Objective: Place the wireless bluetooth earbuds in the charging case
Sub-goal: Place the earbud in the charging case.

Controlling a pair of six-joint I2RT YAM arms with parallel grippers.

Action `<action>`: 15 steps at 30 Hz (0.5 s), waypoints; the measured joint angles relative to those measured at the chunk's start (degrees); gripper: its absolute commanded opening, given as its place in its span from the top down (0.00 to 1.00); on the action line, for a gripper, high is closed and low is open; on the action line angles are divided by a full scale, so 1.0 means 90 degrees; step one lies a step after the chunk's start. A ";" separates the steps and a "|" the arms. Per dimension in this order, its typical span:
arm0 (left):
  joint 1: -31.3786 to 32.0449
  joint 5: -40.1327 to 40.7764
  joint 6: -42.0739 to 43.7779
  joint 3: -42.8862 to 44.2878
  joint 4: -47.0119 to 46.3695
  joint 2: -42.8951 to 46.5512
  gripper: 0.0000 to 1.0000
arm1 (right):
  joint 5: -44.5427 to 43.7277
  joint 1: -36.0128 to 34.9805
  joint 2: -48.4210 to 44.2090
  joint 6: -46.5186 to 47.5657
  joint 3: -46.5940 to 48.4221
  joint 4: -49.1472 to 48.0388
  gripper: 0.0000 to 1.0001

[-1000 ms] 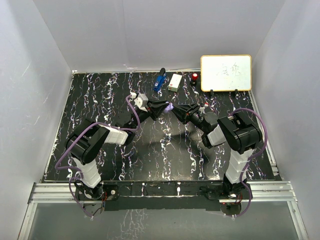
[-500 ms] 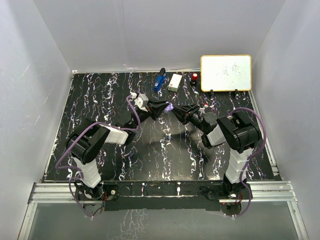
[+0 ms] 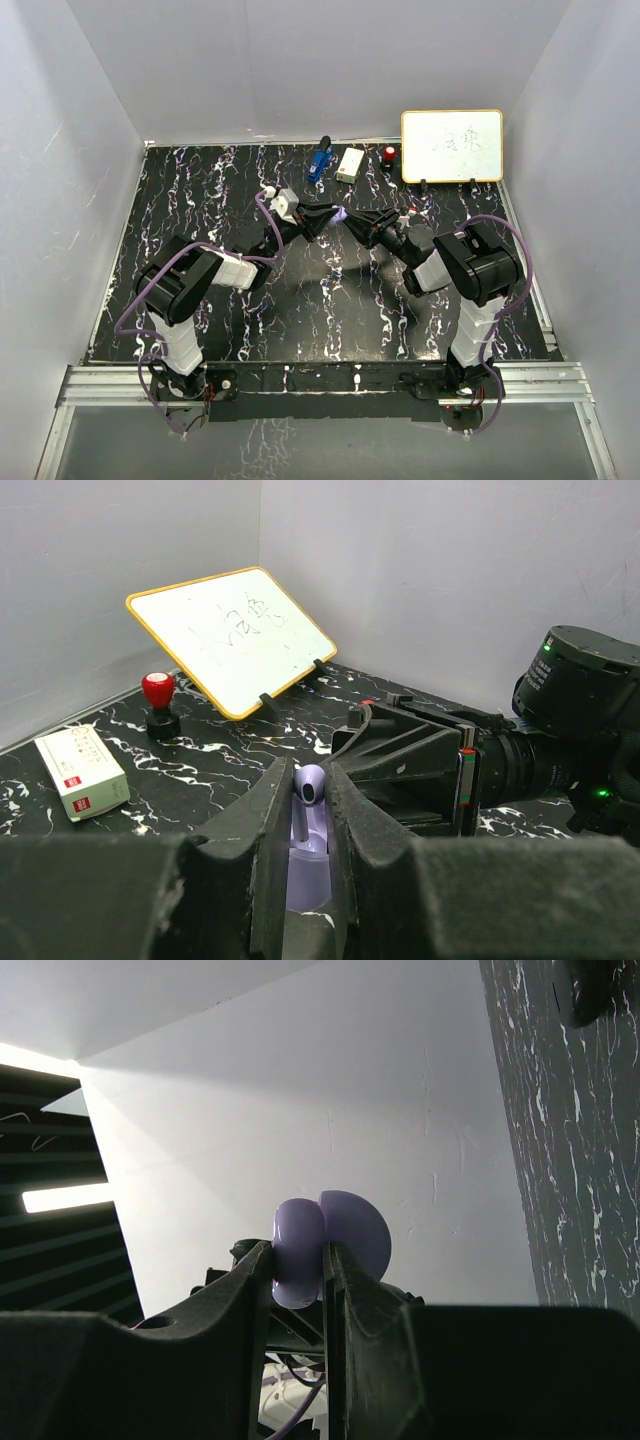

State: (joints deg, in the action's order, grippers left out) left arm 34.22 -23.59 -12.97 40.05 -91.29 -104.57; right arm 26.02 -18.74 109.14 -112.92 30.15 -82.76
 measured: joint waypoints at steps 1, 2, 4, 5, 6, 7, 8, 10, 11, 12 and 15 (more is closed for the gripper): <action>0.0000 0.0000 0.0002 0.0000 0.0000 0.0000 1.00 | 0.0000 0.0000 0.0000 0.0000 0.0000 0.0000 1.00; 0.0000 0.0000 0.0007 0.0002 0.0000 0.0000 1.00 | 0.0000 0.0000 0.0000 -0.0002 0.0000 0.0000 1.00; 0.0000 0.0000 0.0017 0.0005 0.0000 0.0000 1.00 | 0.0000 -0.0002 0.0000 -0.0007 0.0000 -0.0002 1.00; 0.0000 0.0000 0.0019 0.0005 0.0000 0.0000 1.00 | 0.0000 0.0000 0.0000 -0.0012 0.0000 -0.0002 1.00; 0.0000 0.0000 0.0024 0.0005 0.0000 -0.0002 1.00 | 0.0000 0.0000 0.0000 -0.0017 0.0000 -0.0005 1.00; 0.0000 0.0000 0.0036 0.0005 0.0000 -0.0002 1.00 | 0.0000 0.0000 0.0002 -0.0017 0.0000 -0.0005 1.00; 0.0000 0.0000 0.0044 0.0005 0.0000 -0.0002 1.00 | 0.0000 0.0000 0.0002 -0.0019 0.0000 -0.0007 1.00; 0.0000 0.0000 0.0049 0.0005 0.0000 -0.0002 1.00 | -0.0002 0.0000 0.0002 -0.0022 0.0000 -0.0010 1.00; 0.0000 0.0000 0.0049 0.0005 0.0000 -0.0005 1.00 | 0.0000 -0.0002 0.0005 -0.0027 0.0000 -0.0010 1.00; 0.0000 0.0000 0.0049 0.0005 0.0000 -0.0007 1.00 | -0.0002 0.0000 0.0005 -0.0032 0.0000 -0.0010 1.00; 0.0000 0.0002 0.0063 0.0007 0.0000 -0.0027 1.00 | -0.0002 -0.0002 0.0010 -0.0044 0.0000 -0.0012 1.00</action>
State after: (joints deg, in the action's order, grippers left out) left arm 34.22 -23.57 -12.40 40.12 -91.29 -104.81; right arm 26.00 -18.76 109.23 -113.32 30.15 -82.87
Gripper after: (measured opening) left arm 0.161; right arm 0.222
